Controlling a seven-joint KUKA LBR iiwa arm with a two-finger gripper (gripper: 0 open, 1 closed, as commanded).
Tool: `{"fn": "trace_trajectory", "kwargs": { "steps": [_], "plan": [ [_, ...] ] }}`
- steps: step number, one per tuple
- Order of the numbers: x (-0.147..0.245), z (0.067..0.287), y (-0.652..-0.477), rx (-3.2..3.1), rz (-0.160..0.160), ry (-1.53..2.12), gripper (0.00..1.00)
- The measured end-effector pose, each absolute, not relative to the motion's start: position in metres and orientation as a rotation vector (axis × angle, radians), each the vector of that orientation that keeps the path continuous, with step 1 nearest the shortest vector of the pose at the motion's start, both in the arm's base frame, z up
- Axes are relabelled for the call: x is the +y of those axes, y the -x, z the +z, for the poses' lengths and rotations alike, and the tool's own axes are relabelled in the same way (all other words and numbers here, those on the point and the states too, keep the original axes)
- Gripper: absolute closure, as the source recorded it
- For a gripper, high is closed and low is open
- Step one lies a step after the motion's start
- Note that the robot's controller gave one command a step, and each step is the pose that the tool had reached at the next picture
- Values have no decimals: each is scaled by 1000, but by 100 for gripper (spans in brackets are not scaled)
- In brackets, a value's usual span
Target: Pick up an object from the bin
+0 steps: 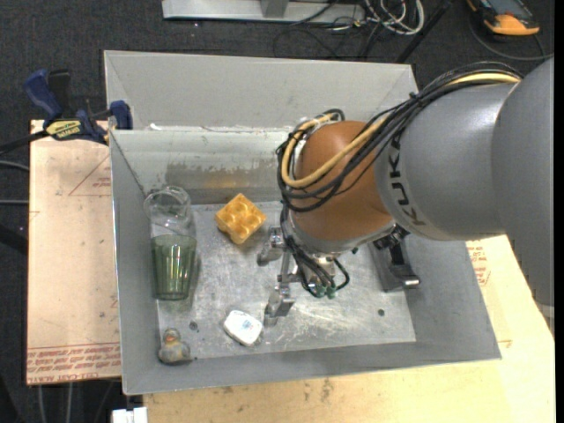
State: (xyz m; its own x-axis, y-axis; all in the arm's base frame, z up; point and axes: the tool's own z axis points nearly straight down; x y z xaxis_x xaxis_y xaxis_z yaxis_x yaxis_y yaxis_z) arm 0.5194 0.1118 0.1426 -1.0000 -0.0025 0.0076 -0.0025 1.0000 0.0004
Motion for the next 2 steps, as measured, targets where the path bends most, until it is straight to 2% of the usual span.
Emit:
{"fn": "trace_trajectory", "kwargs": {
  "steps": [1, 2],
  "plan": [
    [111, 146, -521, -3141, -2, 0, 0],
    [154, 102, -485, -3087, -2, -573, 100]
  ]
}}
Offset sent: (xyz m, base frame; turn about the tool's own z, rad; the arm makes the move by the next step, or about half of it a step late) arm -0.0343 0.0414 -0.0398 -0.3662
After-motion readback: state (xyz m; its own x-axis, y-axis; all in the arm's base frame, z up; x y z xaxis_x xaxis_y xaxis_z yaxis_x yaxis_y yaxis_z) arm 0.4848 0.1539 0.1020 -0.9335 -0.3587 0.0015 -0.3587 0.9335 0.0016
